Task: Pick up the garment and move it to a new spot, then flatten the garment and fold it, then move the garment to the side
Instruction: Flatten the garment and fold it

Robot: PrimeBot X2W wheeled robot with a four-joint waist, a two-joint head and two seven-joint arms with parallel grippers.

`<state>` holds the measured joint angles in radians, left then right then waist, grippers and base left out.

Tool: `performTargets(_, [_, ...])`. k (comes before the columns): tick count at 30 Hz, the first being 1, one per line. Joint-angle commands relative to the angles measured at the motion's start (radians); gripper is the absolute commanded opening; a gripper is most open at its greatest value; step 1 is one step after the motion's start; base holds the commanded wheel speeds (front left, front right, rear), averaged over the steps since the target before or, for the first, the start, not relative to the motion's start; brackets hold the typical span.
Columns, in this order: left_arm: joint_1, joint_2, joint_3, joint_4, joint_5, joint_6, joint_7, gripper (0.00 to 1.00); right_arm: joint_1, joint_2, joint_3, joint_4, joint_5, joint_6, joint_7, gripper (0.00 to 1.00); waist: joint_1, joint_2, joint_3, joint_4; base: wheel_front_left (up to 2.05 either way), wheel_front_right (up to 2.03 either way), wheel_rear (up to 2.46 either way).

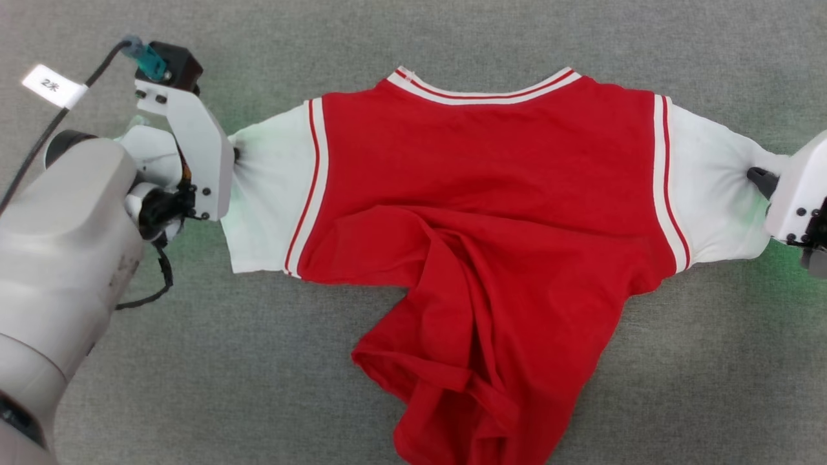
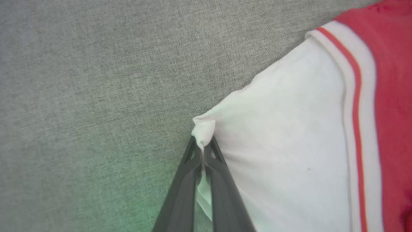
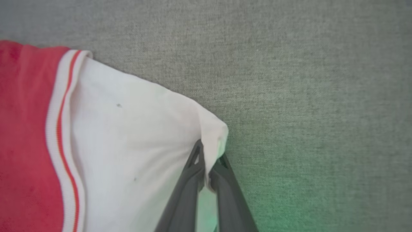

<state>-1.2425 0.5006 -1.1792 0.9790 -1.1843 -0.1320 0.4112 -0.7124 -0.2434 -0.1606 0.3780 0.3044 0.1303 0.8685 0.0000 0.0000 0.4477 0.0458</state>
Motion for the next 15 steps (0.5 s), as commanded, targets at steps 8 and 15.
performTargets(8, [0.008, -0.021, -0.025, 0.027, -0.021, 0.002, 0.023, 0.0, -0.062, 0.025, -0.029, 0.047, -0.01, 0.0, 0.101, 0.0, 0.0, 0.0, -0.066, 0.015, 0.0, 0.0, 0.0])
performTargets(15, [-0.08, -0.047, -0.007, 0.048, -0.026, 0.002, 0.017, 0.0, -0.183, 0.015, -0.032, 0.072, -0.045, 0.0, 0.129, 0.0, 0.0, 0.0, -0.14, 0.023, 0.0, 0.0, 0.0])
